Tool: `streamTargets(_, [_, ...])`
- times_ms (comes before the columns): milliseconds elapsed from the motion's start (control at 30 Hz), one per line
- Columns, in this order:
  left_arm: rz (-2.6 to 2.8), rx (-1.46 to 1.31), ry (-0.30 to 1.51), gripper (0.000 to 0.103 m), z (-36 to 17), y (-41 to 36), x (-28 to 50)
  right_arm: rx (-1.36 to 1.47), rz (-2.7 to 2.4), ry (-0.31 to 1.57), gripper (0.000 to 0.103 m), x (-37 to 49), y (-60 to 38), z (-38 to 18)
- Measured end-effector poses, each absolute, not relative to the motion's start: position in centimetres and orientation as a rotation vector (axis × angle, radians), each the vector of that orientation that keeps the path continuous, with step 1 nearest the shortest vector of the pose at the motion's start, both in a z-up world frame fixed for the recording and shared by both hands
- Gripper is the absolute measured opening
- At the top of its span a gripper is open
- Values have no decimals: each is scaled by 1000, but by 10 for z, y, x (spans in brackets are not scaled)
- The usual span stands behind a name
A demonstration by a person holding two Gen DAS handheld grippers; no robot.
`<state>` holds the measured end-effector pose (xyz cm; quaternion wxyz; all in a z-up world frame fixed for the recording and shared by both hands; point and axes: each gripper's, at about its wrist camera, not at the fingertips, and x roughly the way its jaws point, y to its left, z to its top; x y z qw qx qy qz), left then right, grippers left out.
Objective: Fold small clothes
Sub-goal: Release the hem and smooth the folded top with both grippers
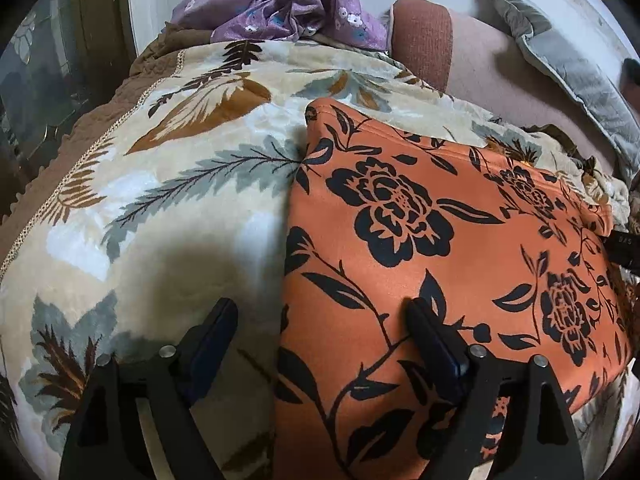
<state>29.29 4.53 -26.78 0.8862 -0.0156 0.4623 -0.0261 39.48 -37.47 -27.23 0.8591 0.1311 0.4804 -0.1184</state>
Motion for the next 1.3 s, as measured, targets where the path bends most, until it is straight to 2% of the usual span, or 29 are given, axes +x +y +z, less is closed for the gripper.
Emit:
streamTargets(133, [-56,-33,962,88,-268,45,294,209,-173,936,52,401,-329,-239])
streamTargets(300, [-64,-34,961,88,-268,46,294,181,213,951,52,430,-209,-214])
streamTargets(533, [-68,-31,955,88,-269,46,294,148,415,1077,52,469,-97,-253])
streamTargets(633, [-69,-30,954,89,-269,46,296,119,399,1032,54,476,-91,-257])
streamTargets(833, [-62,-27,948,89,-270,46,295,234,441,993,54,464,-109,-237])
streamTargets(1000, [-52,-12,935,89,-270,44,293,225,469,1072,54,470,-87,-258])
streamTargets(1067, [-54,-6,933,90,-270,42,293,232,449,1043,54,469,-84,-259])
streamTargets(1300, [-41,3,927,91,-270,42,291,286,422,1024,54,429,-132,-237])
